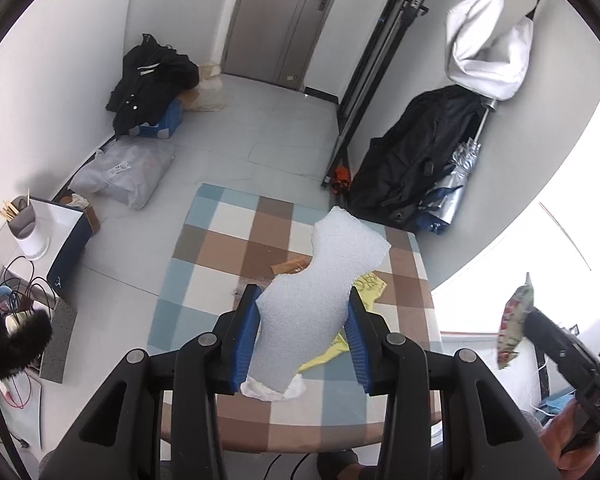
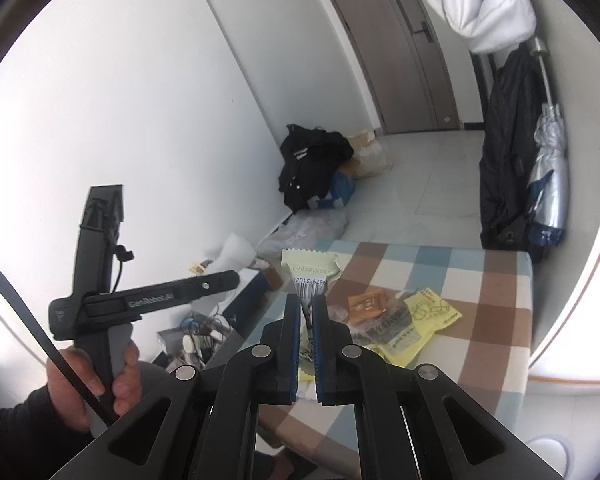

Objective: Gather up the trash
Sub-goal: 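Lift the foam sheet and clear plastic off the table with both grippers, then carry both items over the bin and open both grippers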

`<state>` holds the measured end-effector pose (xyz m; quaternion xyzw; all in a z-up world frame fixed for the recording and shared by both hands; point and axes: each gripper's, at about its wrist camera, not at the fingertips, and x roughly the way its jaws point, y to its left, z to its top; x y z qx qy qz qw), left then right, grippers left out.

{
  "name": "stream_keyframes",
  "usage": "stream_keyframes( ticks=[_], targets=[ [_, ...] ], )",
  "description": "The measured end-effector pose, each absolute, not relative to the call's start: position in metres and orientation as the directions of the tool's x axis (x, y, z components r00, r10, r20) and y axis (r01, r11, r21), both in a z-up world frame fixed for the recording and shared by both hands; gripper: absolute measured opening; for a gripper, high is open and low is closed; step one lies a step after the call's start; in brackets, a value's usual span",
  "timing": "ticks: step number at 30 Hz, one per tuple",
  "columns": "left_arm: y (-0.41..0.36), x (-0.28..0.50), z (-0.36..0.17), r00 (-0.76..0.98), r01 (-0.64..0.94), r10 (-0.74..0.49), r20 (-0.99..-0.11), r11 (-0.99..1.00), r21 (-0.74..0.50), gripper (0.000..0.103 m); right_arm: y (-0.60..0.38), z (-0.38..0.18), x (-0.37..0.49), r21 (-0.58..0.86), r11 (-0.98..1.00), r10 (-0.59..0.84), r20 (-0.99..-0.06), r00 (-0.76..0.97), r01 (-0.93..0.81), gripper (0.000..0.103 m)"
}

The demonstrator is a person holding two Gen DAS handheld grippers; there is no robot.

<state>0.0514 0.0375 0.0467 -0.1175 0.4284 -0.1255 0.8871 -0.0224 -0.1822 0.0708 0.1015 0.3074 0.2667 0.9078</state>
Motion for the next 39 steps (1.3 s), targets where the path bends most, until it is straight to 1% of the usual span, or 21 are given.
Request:
stream_keyframes(
  ticks=[5,10,15,18,20,24,26,29,31,32,33,34,39],
  targets=[
    [0.014,0.04,0.058,0.599,0.183,-0.365,-0.712,0.929,-0.322,0.036,-0.202,0.091,-0.048,0.327,0.855,0.516,-0.47,0.716,-0.402,0.005],
    [-0.02,0.033,0.07,0.58,0.258,-0.415,-0.701,0.91,-0.325,0.036,-0.242,0.105,-0.068,0.328,0.886,0.451,-0.441,0.776,-0.328,0.005],
    [-0.054,0.029,0.08,0.555,0.323,-0.461,-0.693,0.886,-0.331,0.036,-0.282,0.111,-0.083,0.332,0.907,0.389,-0.424,0.818,-0.26,0.005],
    [-0.079,0.029,0.08,0.523,0.369,-0.493,-0.696,0.866,-0.336,0.036,-0.302,0.106,-0.089,0.349,0.906,0.378,-0.415,0.828,-0.238,0.005],
    [-0.091,0.032,0.073,0.499,0.384,-0.5,-0.707,0.86,-0.336,0.036,-0.313,0.094,-0.083,0.372,0.905,0.368,-0.448,0.815,-0.204,0.005],
    [-0.103,0.04,0.049,0.441,0.377,-0.506,-0.742,0.854,-0.358,0.036,-0.334,0.072,-0.081,0.4,0.902,0.352,-0.47,0.81,-0.16,0.005],
    [-0.108,0.042,0.039,0.426,0.38,-0.486,-0.763,0.861,-0.337,0.036,-0.349,0.061,-0.08,0.414,0.902,0.335,-0.486,0.807,-0.125,0.008],
    [-0.113,0.046,0.026,0.391,0.376,-0.484,-0.783,0.86,-0.345,0.036,-0.372,0.04,-0.075,0.449,0.89,0.335,-0.526,0.782,-0.079,0.009],
    [-0.116,0.049,0.019,0.375,0.375,-0.476,-0.796,0.863,-0.339,0.036,-0.384,0.026,-0.071,0.46,0.885,0.336,-0.539,0.773,-0.064,0.013],
    [-0.117,0.051,0.016,0.372,0.373,-0.472,-0.799,0.865,-0.337,0.036,-0.39,0.02,-0.068,0.472,0.879,0.346,-0.539,0.768,-0.065,0.022],
    [-0.118,0.052,0.014,0.369,0.371,-0.47,-0.802,0.866,-0.336,0.036,-0.397,0.013,-0.066,0.482,0.875,0.343,-0.547,0.763,-0.048,0.039],
    [-0.12,0.054,0.012,0.36,0.371,-0.472,-0.805,0.864,-0.341,0.036,-0.403,0.007,-0.063,0.486,0.874,0.326,-0.559,0.763,-0.018,0.042],
    [-0.141,0.06,0.001,0.289,0.415,-0.508,-0.811,0.83,-0.372,0.036,-0.436,-0.033,-0.066,0.521,0.848,0.285,-0.6,0.747,0.095,0.043]
  ],
)
